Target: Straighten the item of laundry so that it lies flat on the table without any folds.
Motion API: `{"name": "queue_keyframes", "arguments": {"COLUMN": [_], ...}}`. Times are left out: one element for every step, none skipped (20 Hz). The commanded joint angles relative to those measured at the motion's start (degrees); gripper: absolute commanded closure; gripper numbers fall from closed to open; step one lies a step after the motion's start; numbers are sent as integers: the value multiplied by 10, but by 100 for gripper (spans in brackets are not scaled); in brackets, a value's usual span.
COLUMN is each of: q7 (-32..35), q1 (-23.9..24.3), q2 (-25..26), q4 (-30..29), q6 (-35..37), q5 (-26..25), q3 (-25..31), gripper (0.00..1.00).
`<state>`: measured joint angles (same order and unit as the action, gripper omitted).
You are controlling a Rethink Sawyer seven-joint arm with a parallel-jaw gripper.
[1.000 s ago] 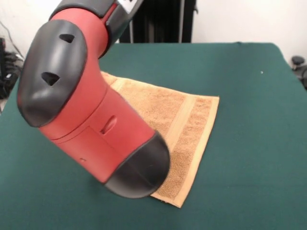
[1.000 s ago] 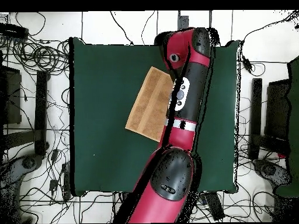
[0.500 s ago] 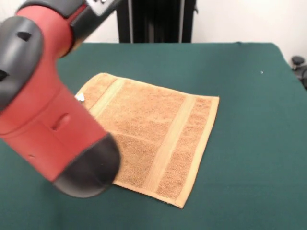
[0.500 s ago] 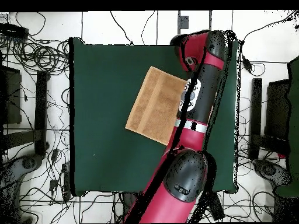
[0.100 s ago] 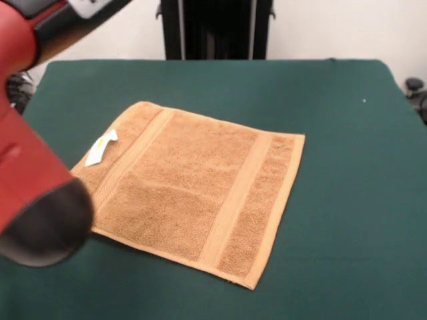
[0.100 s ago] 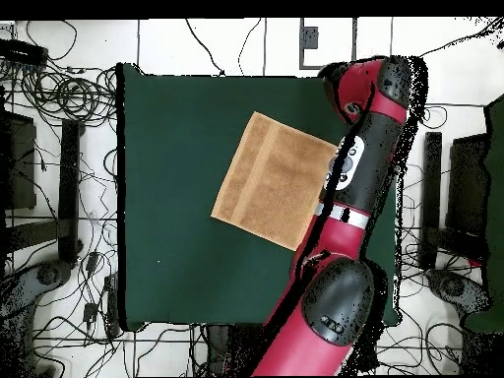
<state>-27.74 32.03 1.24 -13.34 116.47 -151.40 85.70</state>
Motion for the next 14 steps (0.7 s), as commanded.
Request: {"name": "queue_keyframes", "arguments": {"q7": [-174, -175, -174, -172, -171, -170, -169, -169, -167, -163, -158, -154, -137, -106], "q1": [-10, -8, -7, -7, -6, -5, -5, -5, -4, -2, 0, 2, 9, 23], "q2": [-3, -1, -1, 0, 0, 1, 1, 1, 1, 2, 3, 4, 8, 17], "q4": [-46, -45, -45, -45, -45, -45, -45, -45, -45, -43, -41, -39, -32, -19], "q6": [-61, -58, -54, -50, -46, -44, -42, -40, -37, -33, -30, -27, -18, -11], "q5": [-44, -50, -51, -53, -54, -57, -59, -62, -60, -53, -47, -40, -11, 41], "q3": [70, 76, 81, 85, 89, 91, 94, 96, 98, 104, 110, 115, 133, 166], "gripper": [100, 100, 100, 100, 100, 100, 100, 100, 100, 100, 100, 100, 100, 100]}}
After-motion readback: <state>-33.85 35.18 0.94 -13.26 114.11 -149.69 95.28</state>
